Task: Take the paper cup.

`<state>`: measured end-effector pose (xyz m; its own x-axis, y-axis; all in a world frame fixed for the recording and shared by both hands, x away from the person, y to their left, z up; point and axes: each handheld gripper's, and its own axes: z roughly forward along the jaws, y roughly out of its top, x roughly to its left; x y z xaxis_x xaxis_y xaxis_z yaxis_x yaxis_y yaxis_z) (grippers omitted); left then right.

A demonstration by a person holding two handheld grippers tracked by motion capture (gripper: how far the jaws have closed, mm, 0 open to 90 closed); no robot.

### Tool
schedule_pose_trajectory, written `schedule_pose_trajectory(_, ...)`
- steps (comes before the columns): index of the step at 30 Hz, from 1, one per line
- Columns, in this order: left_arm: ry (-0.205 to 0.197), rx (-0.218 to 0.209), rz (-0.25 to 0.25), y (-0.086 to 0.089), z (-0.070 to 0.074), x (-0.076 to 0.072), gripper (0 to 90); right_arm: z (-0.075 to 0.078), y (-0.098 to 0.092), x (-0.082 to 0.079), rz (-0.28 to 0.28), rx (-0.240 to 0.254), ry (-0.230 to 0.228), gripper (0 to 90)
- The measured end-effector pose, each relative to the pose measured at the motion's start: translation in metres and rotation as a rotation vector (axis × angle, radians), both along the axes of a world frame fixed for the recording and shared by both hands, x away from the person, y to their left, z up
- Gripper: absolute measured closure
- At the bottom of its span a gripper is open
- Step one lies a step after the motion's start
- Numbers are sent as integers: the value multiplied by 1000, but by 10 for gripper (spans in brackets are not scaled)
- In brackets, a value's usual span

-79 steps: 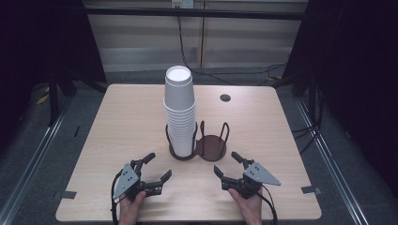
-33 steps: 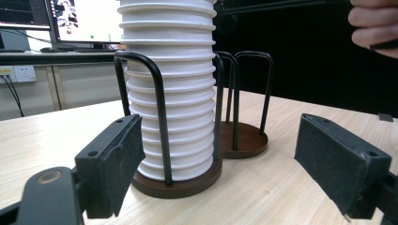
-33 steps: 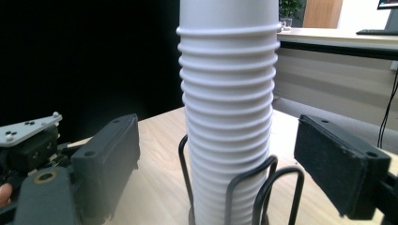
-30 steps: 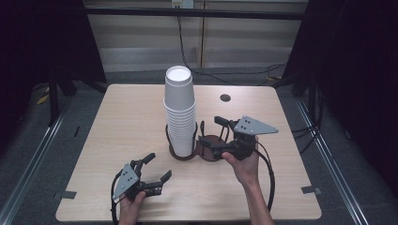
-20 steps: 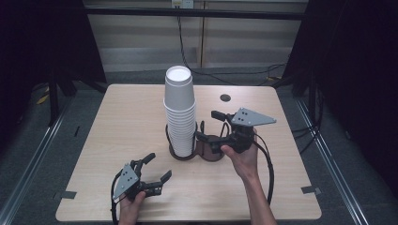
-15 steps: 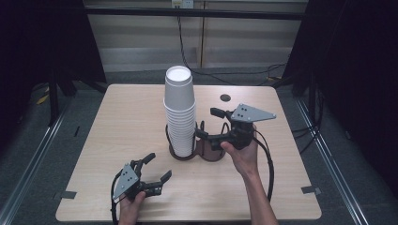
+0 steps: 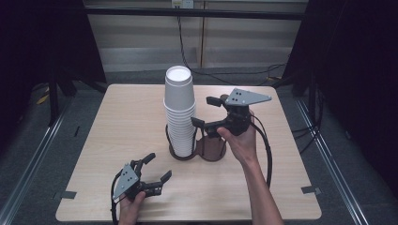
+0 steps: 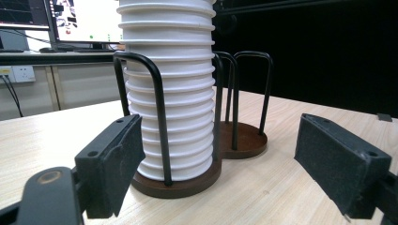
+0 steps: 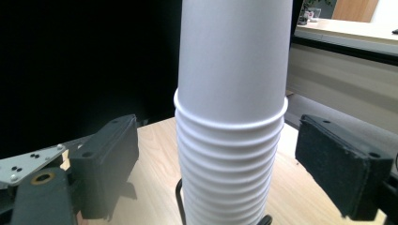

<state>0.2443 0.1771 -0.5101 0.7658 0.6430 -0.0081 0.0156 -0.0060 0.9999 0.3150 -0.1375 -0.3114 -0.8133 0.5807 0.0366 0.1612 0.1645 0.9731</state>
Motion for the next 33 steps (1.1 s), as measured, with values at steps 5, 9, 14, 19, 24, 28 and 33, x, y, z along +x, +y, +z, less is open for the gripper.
schedule_pose_trajectory(5, 0, 0, -1, 0, 0, 0, 157, 11, 3, 7, 2, -17, 2, 132)
schedule_pose_trajectory(9, 0, 0, -1, 0, 0, 0, 157, 17, 6, 10, 8, -29, 1, 132)
schedule_pose_trajectory(14, 0, 0, -3, 0, 0, 0, 157, 26, 13, 19, 10, -48, 5, 132)
schedule_pose_trajectory(19, 0, 0, -4, 0, 0, 0, 157, 30, 19, 27, 13, -66, 15, 132)
schedule_pose_trajectory(24, 0, -1, -6, 0, 0, 0, 157, 34, 27, 34, 21, -79, 18, 132)
schedule_pose_trajectory(28, 0, -1, -7, 0, 0, 0, 157, 39, 32, 39, 21, -91, 19, 131)
schedule_pose_trajectory(33, -1, 0, -9, 0, 0, 0, 157, 44, 37, 45, 21, -96, 27, 131)
